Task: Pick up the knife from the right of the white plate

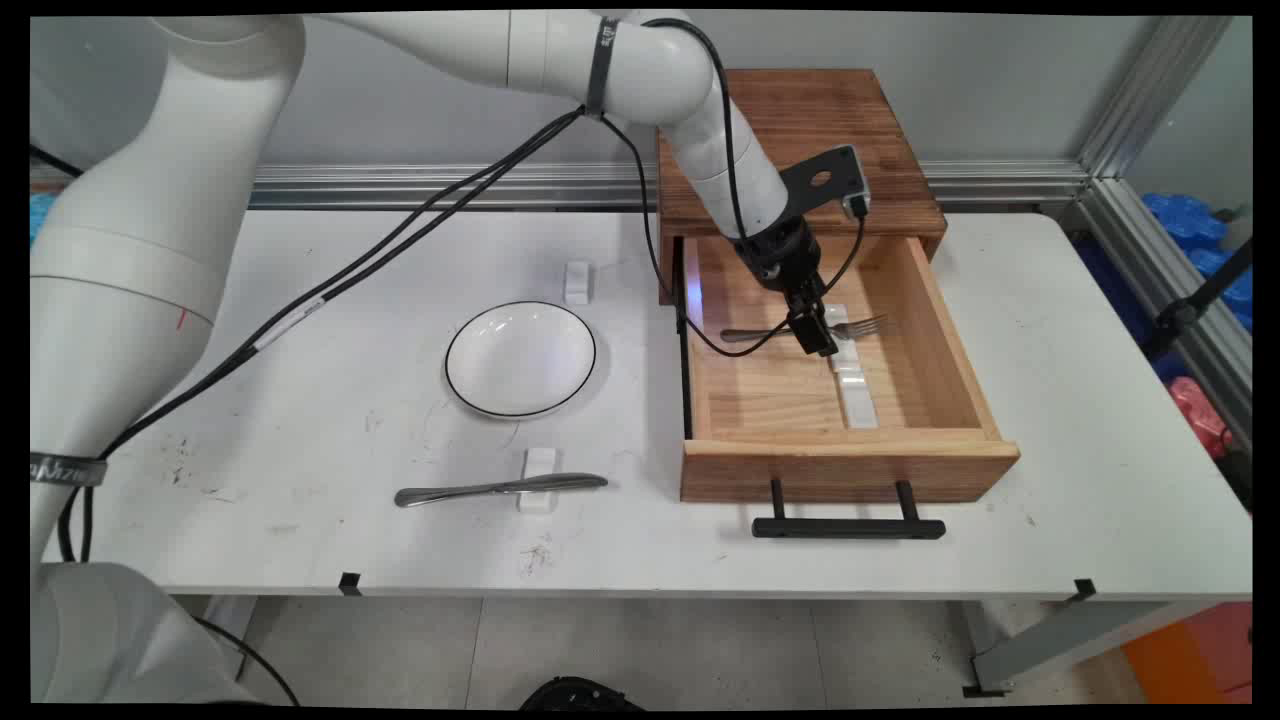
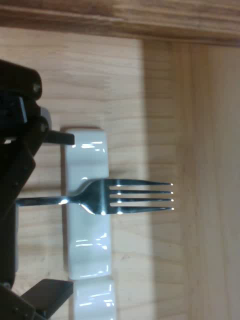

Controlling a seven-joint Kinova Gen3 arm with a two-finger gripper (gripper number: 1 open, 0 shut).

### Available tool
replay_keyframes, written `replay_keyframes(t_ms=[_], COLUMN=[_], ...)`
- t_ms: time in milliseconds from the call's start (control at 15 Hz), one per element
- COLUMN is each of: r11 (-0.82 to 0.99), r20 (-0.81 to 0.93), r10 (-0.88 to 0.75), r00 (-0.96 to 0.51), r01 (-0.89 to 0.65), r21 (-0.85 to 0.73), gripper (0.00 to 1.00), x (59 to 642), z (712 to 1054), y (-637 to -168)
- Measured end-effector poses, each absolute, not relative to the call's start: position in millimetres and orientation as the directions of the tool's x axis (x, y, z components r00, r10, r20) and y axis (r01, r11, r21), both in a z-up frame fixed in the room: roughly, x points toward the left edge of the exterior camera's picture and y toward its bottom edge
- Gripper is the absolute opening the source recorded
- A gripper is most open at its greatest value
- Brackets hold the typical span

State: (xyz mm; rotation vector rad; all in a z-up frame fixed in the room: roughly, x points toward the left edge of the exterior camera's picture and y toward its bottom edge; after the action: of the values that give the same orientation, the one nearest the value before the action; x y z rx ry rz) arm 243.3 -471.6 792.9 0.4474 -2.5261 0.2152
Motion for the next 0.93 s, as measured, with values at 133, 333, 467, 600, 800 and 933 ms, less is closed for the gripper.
replay_keyframes(t_ms=[133, 333, 467, 600, 800, 933], r11=[0.929, 0.924, 0.918, 0.912, 0.908, 0.908], r20=[0.56, 0.572, 0.582, 0.594, 0.609, 0.615], r10=[-0.278, -0.294, -0.308, -0.318, -0.319, -0.306], r00=[-0.78, -0.765, -0.753, -0.739, -0.726, -0.726], r01=[-0.366, -0.381, -0.395, -0.409, -0.419, -0.417], r21=[-0.049, -0.035, -0.025, -0.021, -0.024, -0.041], gripper=[1.0, 1.0, 1.0, 1.0, 1.0, 1.0], x=[241.7, 238.9, 237.6, 238.3, 243.5, 251.7], z=[797.2, 806.4, 814.6, 823.7, 837.6, 849.4], y=[-468.6, -462.8, -457.6, -451.9, -441.4, -431.6])
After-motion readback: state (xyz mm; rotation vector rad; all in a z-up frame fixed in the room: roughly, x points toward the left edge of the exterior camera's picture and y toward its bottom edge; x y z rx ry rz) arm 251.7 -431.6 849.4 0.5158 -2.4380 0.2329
